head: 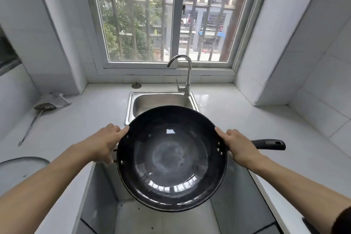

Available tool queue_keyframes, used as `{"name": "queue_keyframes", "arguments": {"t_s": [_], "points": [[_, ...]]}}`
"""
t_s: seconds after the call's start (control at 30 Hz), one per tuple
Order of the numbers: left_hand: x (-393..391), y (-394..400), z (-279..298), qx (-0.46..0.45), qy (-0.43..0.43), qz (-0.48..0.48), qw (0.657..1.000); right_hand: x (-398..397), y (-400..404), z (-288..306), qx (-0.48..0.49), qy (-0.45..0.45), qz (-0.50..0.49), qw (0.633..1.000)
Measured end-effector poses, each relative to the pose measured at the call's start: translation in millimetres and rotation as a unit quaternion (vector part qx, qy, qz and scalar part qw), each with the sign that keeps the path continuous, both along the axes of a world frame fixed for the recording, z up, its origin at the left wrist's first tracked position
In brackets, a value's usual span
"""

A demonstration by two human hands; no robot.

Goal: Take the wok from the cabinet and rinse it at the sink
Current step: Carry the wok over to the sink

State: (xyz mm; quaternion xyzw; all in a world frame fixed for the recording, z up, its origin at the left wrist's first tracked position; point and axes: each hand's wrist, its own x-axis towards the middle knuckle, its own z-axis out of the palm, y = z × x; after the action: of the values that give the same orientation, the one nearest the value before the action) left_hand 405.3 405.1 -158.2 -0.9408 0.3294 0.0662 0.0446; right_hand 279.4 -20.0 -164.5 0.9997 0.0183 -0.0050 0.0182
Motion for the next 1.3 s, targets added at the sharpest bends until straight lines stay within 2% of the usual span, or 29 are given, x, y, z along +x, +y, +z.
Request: {"name": "queue_keyframes", "arguments": {"t_s": [0.7,1.1,1.3], "points": [[193.5,-64.3,-5.0,0.045,0.024,0.089,0.995,258.9,-73.0,-44.4,0.074,-0.013,0.063,0.995],[302.4,-48.8,-36.7,0.025,0.049,0.069,0.996,348.7,-61.2,-63.0,0.04,0.005,0.04,0.998],[358.0,-34.5,-50.4,0.024,0.035,0.044,0.998,382.8,-41.0,-73.3,-0.001,-0.023,0.033,0.999]]}}
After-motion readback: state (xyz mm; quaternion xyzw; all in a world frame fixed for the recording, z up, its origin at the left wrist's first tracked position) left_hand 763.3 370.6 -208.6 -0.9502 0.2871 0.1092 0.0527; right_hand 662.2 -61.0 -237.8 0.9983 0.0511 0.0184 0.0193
